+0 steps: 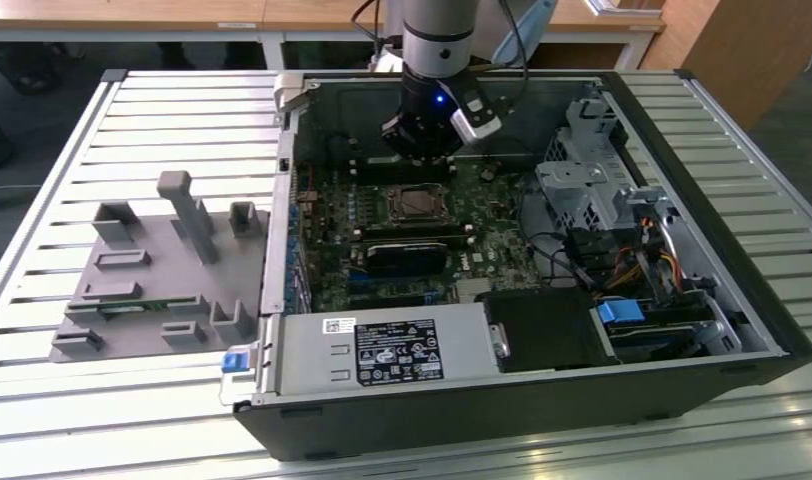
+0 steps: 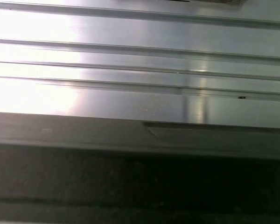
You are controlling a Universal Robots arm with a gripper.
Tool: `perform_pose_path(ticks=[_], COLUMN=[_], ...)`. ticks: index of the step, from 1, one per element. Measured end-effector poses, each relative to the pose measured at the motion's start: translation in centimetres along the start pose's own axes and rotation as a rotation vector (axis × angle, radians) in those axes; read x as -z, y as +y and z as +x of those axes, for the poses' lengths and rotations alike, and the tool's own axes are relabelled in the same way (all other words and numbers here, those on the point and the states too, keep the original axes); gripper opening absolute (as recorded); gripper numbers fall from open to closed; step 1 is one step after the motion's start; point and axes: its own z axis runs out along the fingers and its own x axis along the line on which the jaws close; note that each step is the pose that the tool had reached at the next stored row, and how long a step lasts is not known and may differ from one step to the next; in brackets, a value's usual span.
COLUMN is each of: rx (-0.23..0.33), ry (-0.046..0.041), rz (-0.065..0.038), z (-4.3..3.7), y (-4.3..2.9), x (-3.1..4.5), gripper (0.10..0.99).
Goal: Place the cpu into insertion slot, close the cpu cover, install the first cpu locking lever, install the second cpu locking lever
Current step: 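Install the first cpu locking lever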
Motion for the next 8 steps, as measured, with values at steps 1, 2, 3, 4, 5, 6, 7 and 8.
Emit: perform_pose_path(ticks=[1,2,3,4,5,6,7,8], rx=[0.0,0.0,0.0,0.0,0.0,0.0,0.0,0.0], ry=[0.0001,0.0,0.0,0.0,0.0,0.0,0.0,0.0001], rz=[0.0,0.0,0.0,0.0,0.0,0.0,0.0,0.0], z=[0.0,-0.01,-0.01,-0.01,-0.02,-0.02,-0.02,-0.03], y=[-0.03,-0.07,-0.12,-0.18,-0.24,-0.3,-0.34,-0.38], x=[0.0,0.0,0.0,0.0,0.0,0.01,0.01,0.01], gripper=[0.11,0.11,0.11,0.11,0.11,0.11,0.11,0.11])
